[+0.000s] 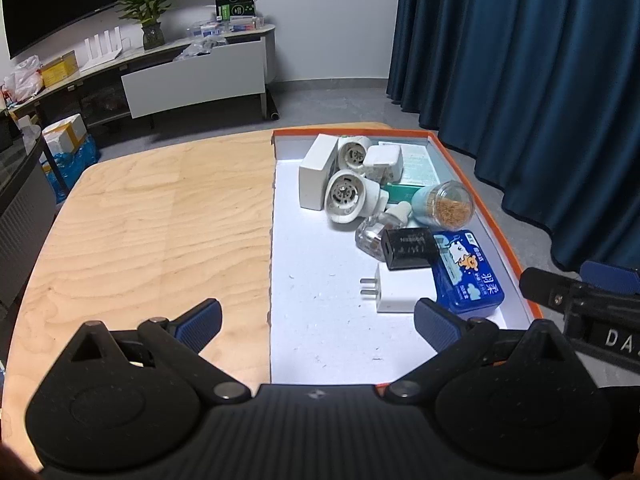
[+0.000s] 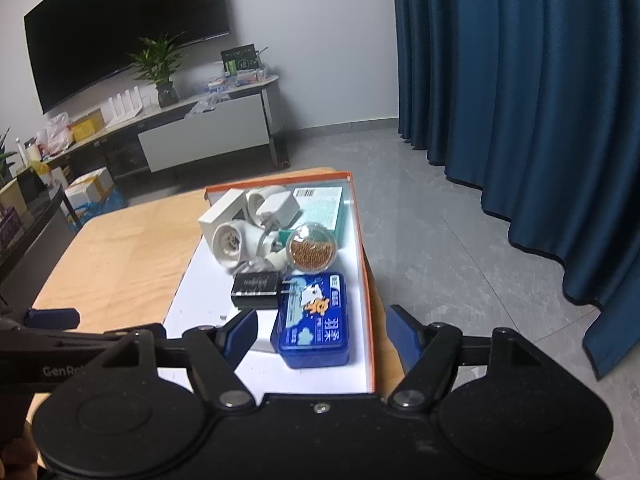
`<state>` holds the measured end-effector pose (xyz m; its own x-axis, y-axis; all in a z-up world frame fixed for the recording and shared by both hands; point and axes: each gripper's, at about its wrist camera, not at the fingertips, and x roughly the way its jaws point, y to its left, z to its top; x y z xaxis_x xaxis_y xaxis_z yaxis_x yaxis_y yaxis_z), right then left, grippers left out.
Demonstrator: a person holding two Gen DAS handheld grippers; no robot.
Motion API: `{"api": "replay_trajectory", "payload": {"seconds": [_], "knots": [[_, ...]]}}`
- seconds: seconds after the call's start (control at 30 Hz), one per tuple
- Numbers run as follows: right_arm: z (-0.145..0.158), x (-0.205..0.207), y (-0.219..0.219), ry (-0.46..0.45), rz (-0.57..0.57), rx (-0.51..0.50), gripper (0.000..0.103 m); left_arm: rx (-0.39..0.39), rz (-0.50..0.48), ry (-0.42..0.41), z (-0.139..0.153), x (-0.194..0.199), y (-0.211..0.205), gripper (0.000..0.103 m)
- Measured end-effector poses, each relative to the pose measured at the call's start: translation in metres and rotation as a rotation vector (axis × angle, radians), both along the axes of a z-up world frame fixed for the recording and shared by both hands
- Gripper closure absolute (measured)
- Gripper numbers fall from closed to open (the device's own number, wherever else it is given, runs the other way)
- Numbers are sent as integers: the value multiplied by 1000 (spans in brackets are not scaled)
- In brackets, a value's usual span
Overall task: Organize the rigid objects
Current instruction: 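Withdraw both open tools up from the lid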
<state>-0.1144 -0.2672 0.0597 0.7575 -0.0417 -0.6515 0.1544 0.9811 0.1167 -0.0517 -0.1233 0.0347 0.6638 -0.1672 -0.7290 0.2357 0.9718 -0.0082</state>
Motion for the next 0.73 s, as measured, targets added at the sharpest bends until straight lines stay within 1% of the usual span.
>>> {"api": "replay_trajectory", "payload": {"seconds": [0.43, 0.63, 0.73], "knots": [[-3, -10, 10, 13, 6, -14, 17, -9, 7, 26, -6, -10, 5, 0], [-3, -12, 13, 11, 7, -18, 17, -16, 0, 22, -6, -13, 7, 0], [-4, -11, 13, 13, 6, -20, 17, -28, 0, 39, -8, -11, 9, 0]]}}
